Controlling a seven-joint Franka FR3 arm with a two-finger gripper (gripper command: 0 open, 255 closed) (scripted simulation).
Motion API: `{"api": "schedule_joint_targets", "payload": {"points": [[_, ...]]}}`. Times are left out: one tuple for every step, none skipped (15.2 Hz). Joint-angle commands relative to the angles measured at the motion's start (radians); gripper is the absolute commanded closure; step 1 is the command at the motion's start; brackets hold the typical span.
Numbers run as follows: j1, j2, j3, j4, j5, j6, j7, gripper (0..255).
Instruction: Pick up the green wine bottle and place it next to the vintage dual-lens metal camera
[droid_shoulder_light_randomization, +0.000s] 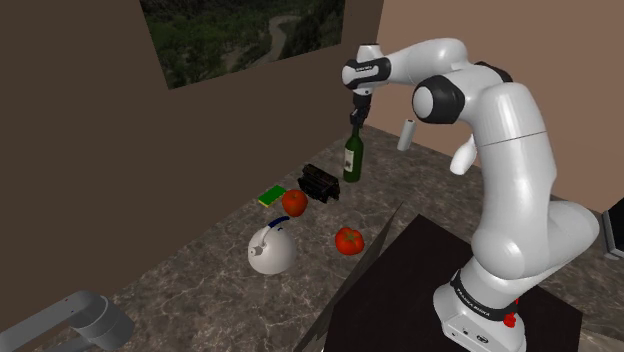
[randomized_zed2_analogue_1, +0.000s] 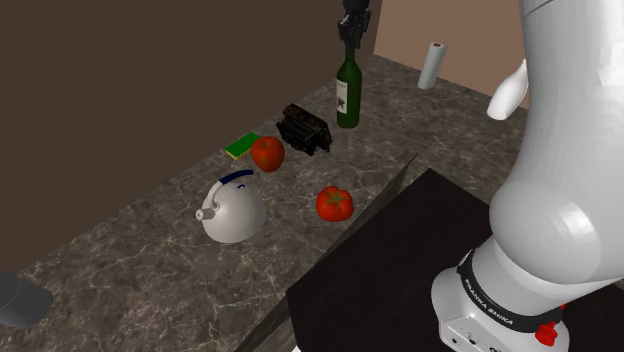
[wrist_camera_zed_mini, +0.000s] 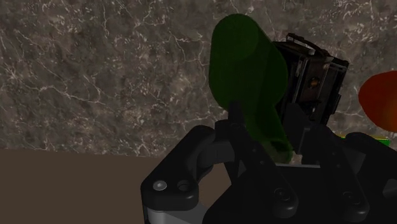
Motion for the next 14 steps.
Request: {"api": "schedule_joint_targets", "payload": {"points": [[0.001, 0.008, 0.001, -0.013, 0.001, 0.022, 0.001, 255], [0.001, 0.013, 0.001, -0.018, 0.001, 0.032, 0.001, 255], [0.001, 0.017, 0.002, -0.024, 0.002, 0.042, 0.001, 255], [0.001, 0.023, 0.002, -0.028, 0.002, 0.052, 0.0, 255], [0.001, 0.029, 0.002, -0.032, 0.003, 0.061, 0.0, 255], [0.001, 0.034, 0.003, -0.036, 0.003, 0.071, 0.0, 255], [0.001, 0.04, 0.003, -0.04, 0.004, 0.081, 0.0, 255], [0.0, 0.046, 0.004, -0.043, 0.004, 0.09, 0.0, 255], [0.0, 0.052, 0.004, -0.046, 0.005, 0.099, 0.0, 255], [0.0, 0.058, 0.005, -0.049, 0.005, 0.108, 0.0, 255], [0.0, 0.068, 0.005, -0.052, 0.006, 0.121, 0.0, 255], [0.0, 0.068, 0.005, -0.052, 0.006, 0.121, 0.0, 255], [0.0, 0.068, 0.005, -0.052, 0.006, 0.121, 0.0, 255], [0.0, 0.068, 0.005, -0.052, 0.006, 0.121, 0.0, 255]]}}
